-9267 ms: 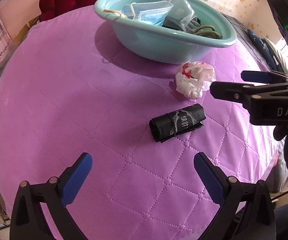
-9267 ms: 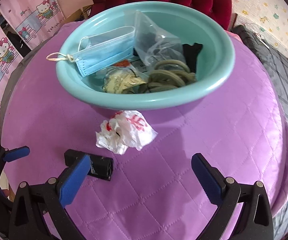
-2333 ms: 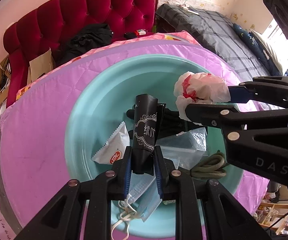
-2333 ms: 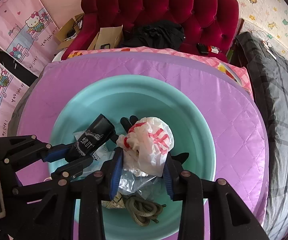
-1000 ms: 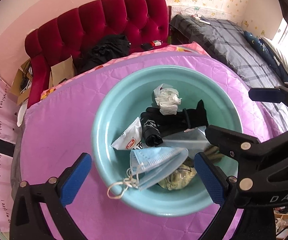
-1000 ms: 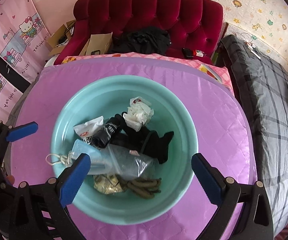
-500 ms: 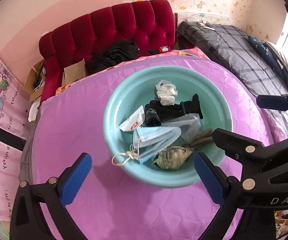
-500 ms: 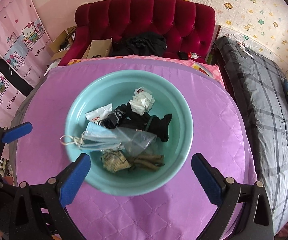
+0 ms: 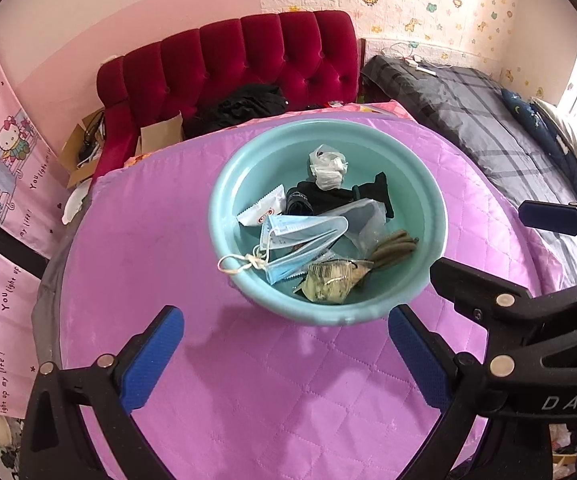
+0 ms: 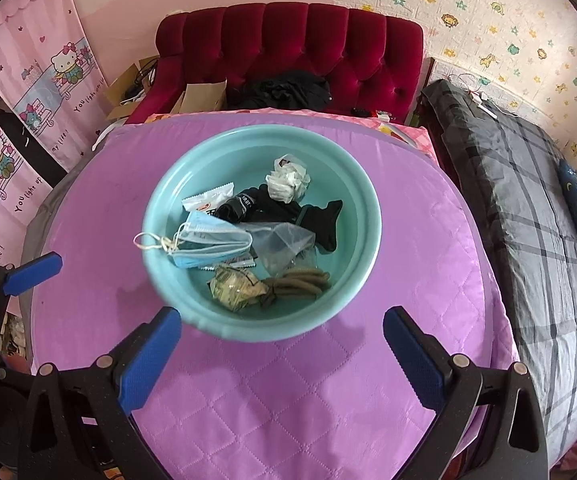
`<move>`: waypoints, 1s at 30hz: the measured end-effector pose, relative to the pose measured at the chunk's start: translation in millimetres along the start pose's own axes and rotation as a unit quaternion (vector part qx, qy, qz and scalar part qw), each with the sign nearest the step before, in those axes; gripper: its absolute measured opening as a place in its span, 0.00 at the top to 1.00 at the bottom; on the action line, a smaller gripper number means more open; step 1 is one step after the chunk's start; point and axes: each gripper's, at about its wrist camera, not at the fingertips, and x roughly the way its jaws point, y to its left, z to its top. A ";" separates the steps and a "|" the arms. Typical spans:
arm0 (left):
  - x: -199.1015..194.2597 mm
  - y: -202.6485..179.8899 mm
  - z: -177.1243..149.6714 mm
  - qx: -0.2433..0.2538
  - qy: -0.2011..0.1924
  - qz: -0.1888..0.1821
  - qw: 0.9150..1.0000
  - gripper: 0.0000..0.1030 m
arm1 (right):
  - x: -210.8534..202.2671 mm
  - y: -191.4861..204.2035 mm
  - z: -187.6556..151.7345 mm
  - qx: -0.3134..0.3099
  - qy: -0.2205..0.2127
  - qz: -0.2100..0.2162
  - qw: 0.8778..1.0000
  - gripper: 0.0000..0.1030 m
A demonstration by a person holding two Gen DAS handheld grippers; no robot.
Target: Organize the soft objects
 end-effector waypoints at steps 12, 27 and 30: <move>-7.9 -1.2 -47.3 -0.030 -0.014 0.005 0.999 0.00 | -7.4 10.8 -42.7 -0.018 -0.030 -0.005 0.999 0.00; -6.0 -3.2 -87.0 -0.036 -0.017 0.020 0.999 0.00 | -0.5 19.6 -83.8 -0.017 -0.038 0.005 0.999 0.00; -3.0 -4.1 -91.7 -0.038 -0.010 0.016 0.999 0.00 | 3.9 19.4 -89.0 -0.016 -0.034 0.008 0.999 0.00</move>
